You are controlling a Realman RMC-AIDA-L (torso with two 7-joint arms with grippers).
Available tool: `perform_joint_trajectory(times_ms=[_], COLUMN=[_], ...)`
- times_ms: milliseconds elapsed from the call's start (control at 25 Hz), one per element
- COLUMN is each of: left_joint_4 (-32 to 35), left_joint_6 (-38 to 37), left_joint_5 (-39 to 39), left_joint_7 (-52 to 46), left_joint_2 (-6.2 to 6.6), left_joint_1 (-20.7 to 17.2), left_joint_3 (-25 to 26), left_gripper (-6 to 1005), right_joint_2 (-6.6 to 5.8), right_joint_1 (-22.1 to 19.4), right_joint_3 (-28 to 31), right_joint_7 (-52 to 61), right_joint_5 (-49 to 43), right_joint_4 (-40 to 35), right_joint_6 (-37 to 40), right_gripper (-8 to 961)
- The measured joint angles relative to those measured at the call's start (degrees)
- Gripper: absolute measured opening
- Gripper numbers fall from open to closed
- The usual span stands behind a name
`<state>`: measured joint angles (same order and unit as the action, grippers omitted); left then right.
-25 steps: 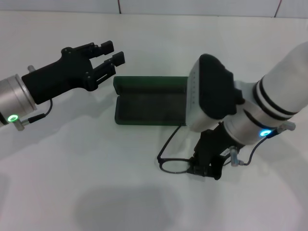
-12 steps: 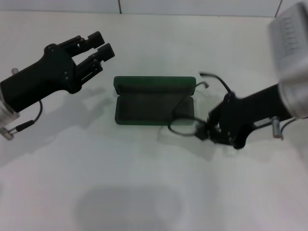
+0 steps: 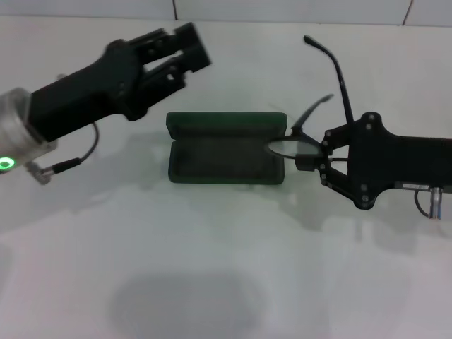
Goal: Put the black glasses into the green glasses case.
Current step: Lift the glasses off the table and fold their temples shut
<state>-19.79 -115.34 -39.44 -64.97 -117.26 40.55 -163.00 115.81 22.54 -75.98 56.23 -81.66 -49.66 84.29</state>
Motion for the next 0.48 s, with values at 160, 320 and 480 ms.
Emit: perform_joint_trajectory(times_ms=[160,320,480], left_joint_4=[0.06,0.03,-0.42], left_joint_6=[0.31,1.12,4.10], left_joint_5=[5.33,11.52,12.34], left_joint_7=[-4.58,-8.45,-8.61], left_joint_2=[-0.35,-0.68,-0.87], left_joint_1=[4.43,8.76,9.74], left_joint_3=[-0.04,-0.05,0.01], left_gripper=[410,410,410], right_joint_2=[0.13,0.30,0.11], right_joint_1=[0.22,0.49,0.15], right_joint_3=[-0.32,-0.48,-0.25], right_joint_7=[-14.71,-19.41,-21.75], right_joint_5=[4.65,5.19,5.26], right_joint_4=[6.21,6.79,6.76], right_joint_6=[2.63,4.69,8.65], right_gripper=[131,135,140])
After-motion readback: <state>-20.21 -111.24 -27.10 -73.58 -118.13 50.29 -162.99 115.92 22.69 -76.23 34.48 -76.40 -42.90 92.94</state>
